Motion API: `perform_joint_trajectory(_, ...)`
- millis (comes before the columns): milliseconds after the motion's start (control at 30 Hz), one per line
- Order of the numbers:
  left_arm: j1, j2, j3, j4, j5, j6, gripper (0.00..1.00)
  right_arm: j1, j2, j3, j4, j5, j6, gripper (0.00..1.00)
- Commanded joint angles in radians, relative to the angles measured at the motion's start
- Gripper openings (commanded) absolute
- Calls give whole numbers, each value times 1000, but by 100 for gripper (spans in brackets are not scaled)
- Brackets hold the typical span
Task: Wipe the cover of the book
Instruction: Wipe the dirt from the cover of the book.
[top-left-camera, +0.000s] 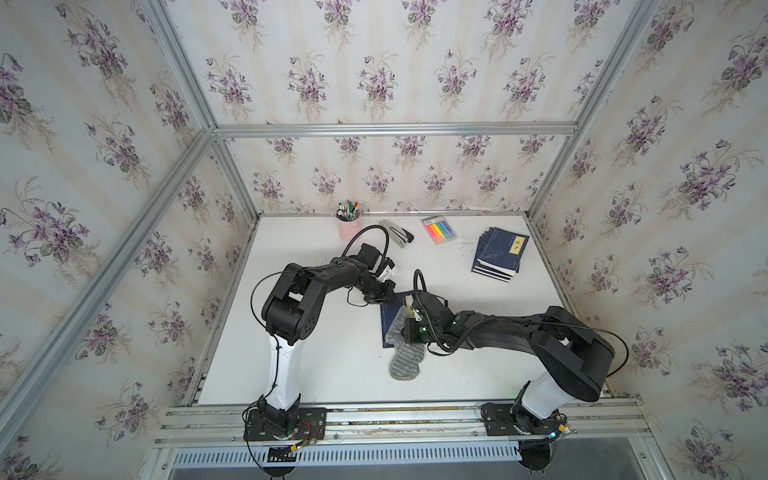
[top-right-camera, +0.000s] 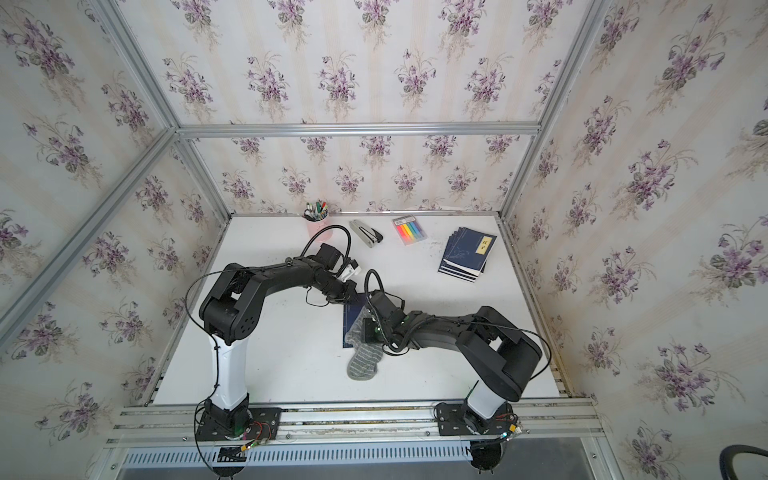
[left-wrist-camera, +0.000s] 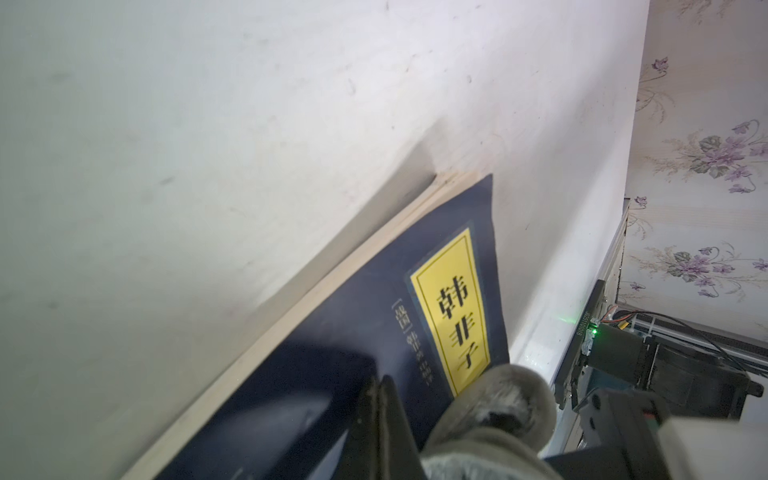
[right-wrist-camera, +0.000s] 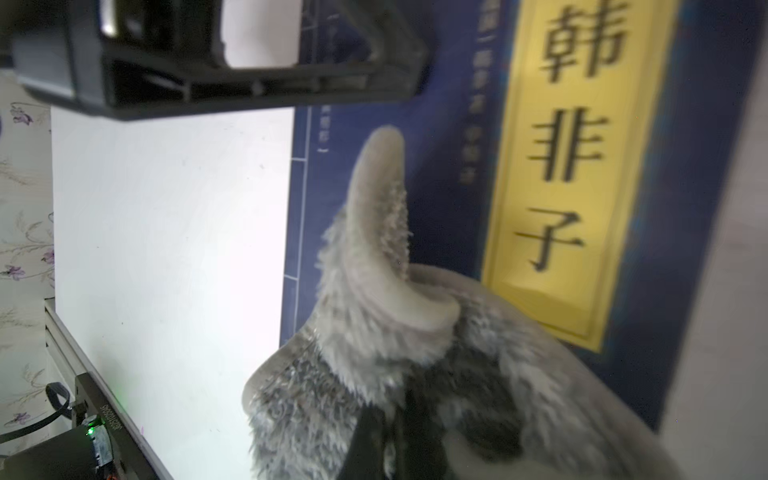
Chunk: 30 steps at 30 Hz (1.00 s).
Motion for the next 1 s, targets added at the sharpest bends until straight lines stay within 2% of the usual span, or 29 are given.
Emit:
perform_joint_trajectory(0,-2,24,-13,-72,-181,13,0,-2,-10,7,-82,28,-13,0)
perform_joint_trajectory(267,1,27,-12,-76,-183,14,0,115,162,186,-36,-49,-15,0)
perform_joint_trajectory(367,4,29,-13,-76,-185,14,0,118,197,212,-27,-53,-12,0)
perform_joint_trajectory(567,9,31,-13,-76,-184,15,0,-9,111,104,6,-34,-8,0)
perform_joint_trajectory(733,12,43,-7,-79,-185,16,0,-121,32,72,-11,-47,-67,0)
perform_joint_trajectory(967,26,18,-29,-55,-188,11,0,-184,145,197,-25,-84,-130,0)
